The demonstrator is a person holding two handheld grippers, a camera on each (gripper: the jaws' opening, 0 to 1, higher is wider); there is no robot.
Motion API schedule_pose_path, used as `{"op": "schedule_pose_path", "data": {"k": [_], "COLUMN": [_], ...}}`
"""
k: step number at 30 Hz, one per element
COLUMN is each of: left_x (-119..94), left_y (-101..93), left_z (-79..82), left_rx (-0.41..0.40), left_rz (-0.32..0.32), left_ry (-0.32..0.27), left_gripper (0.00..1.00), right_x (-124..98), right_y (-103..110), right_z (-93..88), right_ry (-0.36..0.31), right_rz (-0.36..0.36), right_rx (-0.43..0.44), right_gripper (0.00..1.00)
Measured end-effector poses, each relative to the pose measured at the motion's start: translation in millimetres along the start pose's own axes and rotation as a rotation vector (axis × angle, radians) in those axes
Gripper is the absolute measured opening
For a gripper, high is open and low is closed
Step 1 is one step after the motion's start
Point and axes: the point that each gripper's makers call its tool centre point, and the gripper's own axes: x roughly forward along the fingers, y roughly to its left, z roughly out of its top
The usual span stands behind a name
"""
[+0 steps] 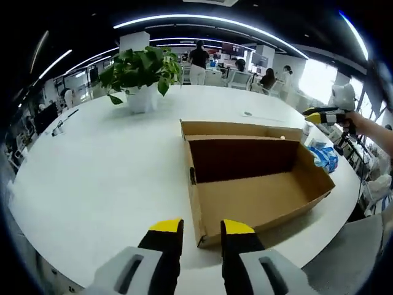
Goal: Operate the shoe box by opening the lid, removing the specified soft item, and placing it in the target area until the item is outside and the box remains undamaged.
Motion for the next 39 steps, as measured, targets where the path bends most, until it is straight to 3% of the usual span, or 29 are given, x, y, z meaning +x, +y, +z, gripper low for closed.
{"op": "schedule_pose_path", "data": {"k": [8, 21, 39], "left_x": [7.1, 7.4, 8.6], "left_y": [-0.5, 0.1, 0.3], "left_z": [-3.0, -5.1, -5.1], "left_rx": [-0.068, -0.078, -0.071], "left_rz": [-0.004, 0.006, 0.004], "left_ry": [0.025, 0.050, 0.070], "left_gripper": [0.05, 0.04, 0.04], "right_x": [17.1, 47.8, 89.2], "right_y": [2.1, -0.4, -14.4], "right_z": [-4.2, -10.6, -28.1], "right_ry": [0.047, 0.113, 0.246], "right_rz": [0.016, 0.009, -0.044], "right_rx": [0.051, 0.141, 0.340], "right_gripper": [0.30, 0.26, 0.20]}}
